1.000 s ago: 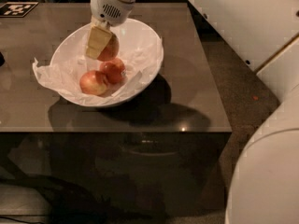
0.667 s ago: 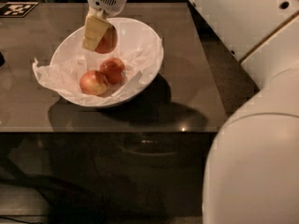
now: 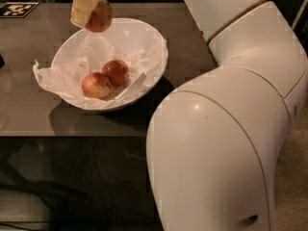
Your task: Pick apple from white bowl
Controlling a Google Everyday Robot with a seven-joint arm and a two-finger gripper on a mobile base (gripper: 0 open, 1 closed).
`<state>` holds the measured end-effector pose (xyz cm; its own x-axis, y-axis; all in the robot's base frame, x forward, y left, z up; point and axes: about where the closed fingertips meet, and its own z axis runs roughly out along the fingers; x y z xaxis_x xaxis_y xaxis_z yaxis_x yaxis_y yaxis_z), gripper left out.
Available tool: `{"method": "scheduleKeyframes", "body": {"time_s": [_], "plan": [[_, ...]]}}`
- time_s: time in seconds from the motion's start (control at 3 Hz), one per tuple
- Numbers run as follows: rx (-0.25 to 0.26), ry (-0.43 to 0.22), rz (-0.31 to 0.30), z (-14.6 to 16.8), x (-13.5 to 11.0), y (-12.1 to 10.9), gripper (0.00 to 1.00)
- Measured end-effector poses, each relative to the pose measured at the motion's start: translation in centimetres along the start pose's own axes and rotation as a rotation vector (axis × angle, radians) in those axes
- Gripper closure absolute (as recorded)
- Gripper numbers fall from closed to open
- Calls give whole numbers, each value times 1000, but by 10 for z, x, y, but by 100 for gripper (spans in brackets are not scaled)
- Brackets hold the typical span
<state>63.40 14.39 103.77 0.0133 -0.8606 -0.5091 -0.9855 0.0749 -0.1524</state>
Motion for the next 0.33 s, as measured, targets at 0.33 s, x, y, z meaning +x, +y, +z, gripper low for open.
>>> {"method": "scheduleKeyframes", "body": {"time_s": [0.33], "plan": [[13,-16,-1,3,-5,-4,100]]}}
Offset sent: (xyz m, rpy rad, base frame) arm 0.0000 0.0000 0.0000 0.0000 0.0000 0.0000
